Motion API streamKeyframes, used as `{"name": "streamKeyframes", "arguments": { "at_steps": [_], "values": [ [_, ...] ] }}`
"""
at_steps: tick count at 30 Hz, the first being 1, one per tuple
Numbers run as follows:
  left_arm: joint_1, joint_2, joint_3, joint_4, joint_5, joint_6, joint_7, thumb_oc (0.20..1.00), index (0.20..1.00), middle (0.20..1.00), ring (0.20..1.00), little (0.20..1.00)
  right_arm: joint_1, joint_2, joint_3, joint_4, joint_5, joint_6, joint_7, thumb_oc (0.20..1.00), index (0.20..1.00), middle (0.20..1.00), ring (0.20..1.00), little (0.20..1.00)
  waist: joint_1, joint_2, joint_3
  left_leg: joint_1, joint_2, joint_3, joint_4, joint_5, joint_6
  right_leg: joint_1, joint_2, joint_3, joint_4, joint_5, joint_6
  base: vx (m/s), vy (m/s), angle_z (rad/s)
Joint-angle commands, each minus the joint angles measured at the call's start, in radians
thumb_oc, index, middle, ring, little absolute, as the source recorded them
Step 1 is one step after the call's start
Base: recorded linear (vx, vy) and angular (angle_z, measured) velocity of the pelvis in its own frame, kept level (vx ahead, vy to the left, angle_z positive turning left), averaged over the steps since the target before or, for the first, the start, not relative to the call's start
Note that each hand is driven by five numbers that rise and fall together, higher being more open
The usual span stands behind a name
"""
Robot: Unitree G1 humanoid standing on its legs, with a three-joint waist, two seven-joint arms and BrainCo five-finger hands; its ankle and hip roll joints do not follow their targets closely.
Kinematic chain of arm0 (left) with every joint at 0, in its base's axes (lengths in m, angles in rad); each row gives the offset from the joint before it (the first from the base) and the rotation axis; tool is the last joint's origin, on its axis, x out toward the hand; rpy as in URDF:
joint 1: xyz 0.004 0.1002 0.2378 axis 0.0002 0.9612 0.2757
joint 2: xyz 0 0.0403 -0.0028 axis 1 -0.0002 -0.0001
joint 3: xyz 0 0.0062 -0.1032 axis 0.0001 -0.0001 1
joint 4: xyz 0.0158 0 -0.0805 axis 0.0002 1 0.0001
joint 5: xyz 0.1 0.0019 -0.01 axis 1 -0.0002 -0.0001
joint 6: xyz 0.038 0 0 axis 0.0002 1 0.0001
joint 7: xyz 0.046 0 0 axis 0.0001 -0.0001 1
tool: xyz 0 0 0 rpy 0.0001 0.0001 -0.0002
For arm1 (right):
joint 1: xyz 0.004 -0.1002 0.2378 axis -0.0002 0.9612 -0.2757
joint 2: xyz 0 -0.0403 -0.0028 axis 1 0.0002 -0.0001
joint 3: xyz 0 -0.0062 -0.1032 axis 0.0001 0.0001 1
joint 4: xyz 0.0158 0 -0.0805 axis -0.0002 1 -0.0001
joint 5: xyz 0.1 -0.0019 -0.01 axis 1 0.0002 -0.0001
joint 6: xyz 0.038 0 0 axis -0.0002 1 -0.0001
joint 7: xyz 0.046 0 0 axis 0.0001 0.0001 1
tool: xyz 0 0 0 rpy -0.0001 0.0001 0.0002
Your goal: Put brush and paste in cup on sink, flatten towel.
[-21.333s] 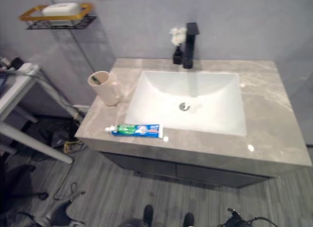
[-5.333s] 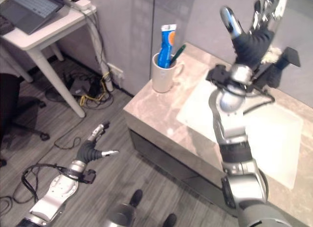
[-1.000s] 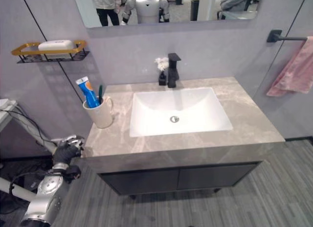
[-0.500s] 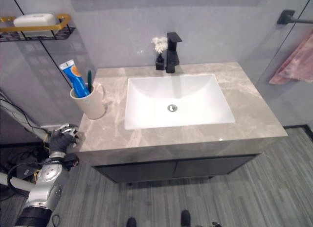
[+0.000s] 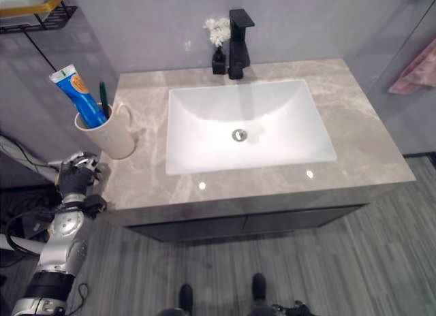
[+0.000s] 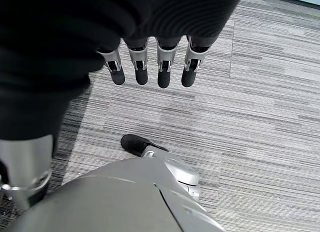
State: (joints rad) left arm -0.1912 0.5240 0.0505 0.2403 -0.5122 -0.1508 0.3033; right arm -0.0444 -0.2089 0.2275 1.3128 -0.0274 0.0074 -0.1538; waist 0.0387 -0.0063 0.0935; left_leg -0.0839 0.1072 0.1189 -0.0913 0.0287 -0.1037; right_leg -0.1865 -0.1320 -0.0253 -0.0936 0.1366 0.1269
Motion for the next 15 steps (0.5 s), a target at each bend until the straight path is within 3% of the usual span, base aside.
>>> {"name": "streamKeyframes", "arguments": {
  "at_steps": [1, 15],
  "values": [
    [-0.092, 0.056, -0.013, 0.023, -0.021, -0.05, 0.014, 0.2, 0.2, 0.2, 0.2, 0.2, -0.03, 0.007, 0.047, 0.0, 0.005, 0.024, -0.027, 1.0, 1.0, 1.0, 1.0, 1.0, -0.024, 0.007, 0.028, -0.055, -0.027, -0.036, 0.004, 0.034, 0.022, 0.067, -0.02, -0.001, 0.006, -0.01, 0.021, 0.0, 0.0, 0.0],
    [-0.152, 0.078, -0.015, 0.025, -0.051, -0.071, 0.035, 0.2, 0.2, 0.2, 0.2, 0.2, -0.034, 0.012, 0.063, -0.017, 0.022, 0.014, -0.031, 1.0, 1.0, 1.0, 1.0, 1.0, -0.03, -0.008, 0.025, -0.051, -0.021, -0.029, 0.004, 0.027, 0.02, 0.056, -0.011, 0.011, 0.006, -0.014, 0.02, 0.02, -0.006, -0.04]
  ]
}}
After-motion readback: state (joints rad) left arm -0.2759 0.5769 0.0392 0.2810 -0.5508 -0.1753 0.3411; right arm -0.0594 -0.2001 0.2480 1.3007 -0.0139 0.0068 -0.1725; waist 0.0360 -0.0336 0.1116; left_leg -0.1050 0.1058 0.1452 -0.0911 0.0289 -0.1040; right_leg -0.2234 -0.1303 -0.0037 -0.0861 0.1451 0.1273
